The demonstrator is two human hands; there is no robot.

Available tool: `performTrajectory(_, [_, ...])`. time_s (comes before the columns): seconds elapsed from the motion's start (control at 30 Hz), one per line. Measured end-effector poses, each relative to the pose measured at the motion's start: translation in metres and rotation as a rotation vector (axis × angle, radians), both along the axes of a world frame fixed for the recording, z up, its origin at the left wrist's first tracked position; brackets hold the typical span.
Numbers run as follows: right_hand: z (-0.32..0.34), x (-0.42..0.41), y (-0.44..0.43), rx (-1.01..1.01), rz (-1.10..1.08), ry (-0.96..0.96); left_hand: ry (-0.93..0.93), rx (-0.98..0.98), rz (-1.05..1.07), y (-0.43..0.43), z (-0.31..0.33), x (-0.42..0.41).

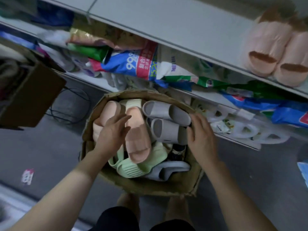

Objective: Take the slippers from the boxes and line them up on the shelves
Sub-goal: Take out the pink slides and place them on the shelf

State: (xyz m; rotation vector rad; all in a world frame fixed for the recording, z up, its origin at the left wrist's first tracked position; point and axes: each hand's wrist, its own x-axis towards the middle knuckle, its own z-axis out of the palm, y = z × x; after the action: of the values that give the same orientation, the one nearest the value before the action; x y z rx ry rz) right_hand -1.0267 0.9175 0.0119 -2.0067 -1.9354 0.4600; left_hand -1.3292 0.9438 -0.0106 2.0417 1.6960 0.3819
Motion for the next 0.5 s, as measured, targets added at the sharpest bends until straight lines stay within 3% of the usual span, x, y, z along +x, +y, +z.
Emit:
performTrajectory(0.17, [-0.034,-0.096,-0.013,-0.326,0.220,0.035,0.105,-0.182,0.100,-0.037,-0.035,-0.072])
performTrajectory(0.33, [-0.054,-0.151,0.008,-0.449,0.302,-0.067,0.171,-0.203,0.013,-0.023,-0.058,-0.098])
performTrajectory(0.5, [-0.059,-0.153,0.019,-0.460,0.302,-0.053,0.267,-0.262,-0.030,0.001,-0.069,-0.099])
